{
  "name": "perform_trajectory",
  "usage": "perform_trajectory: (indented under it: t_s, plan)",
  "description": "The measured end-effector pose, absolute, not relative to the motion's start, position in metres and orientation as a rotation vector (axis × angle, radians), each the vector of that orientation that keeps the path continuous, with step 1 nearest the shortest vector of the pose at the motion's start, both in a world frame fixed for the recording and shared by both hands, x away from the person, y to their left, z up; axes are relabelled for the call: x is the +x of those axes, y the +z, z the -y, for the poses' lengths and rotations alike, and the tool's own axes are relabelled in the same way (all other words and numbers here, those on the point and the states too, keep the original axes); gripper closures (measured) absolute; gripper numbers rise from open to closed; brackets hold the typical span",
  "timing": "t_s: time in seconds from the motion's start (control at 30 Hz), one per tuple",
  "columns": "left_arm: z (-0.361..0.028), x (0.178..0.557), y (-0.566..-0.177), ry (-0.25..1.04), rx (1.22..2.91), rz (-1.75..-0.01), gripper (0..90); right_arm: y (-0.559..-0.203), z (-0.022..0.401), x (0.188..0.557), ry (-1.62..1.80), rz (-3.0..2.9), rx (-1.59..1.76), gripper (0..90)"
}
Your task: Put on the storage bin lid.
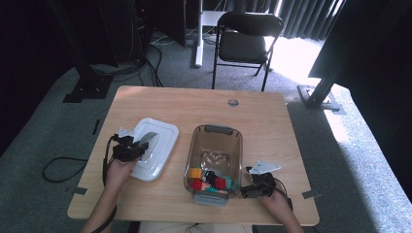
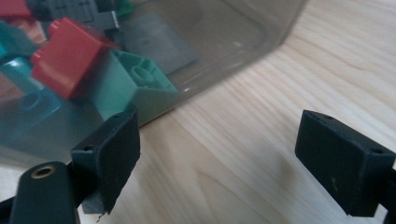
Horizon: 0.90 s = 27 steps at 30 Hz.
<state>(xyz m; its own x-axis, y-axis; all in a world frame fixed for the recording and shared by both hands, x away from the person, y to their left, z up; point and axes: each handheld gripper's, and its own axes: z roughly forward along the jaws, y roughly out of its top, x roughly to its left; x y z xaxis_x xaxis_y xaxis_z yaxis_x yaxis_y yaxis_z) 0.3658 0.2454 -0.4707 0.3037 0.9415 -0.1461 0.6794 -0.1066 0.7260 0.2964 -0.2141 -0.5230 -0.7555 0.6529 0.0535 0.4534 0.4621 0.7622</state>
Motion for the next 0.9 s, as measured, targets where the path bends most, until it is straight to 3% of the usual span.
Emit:
perform_trajectory:
  t_s: [0.37,0.9]
  plan:
    - [-0.263,0.366,-0.442,0.507,1.824,-1.435,67.7,-0.52,0.172,0.304,1.227,-2.534,0.882,13.4]
    - [-0.273,0.356,-0.365,0.586,1.816,-1.267,67.7,-0.52,0.111,0.323,1.225,-2.562,0.873,12.2]
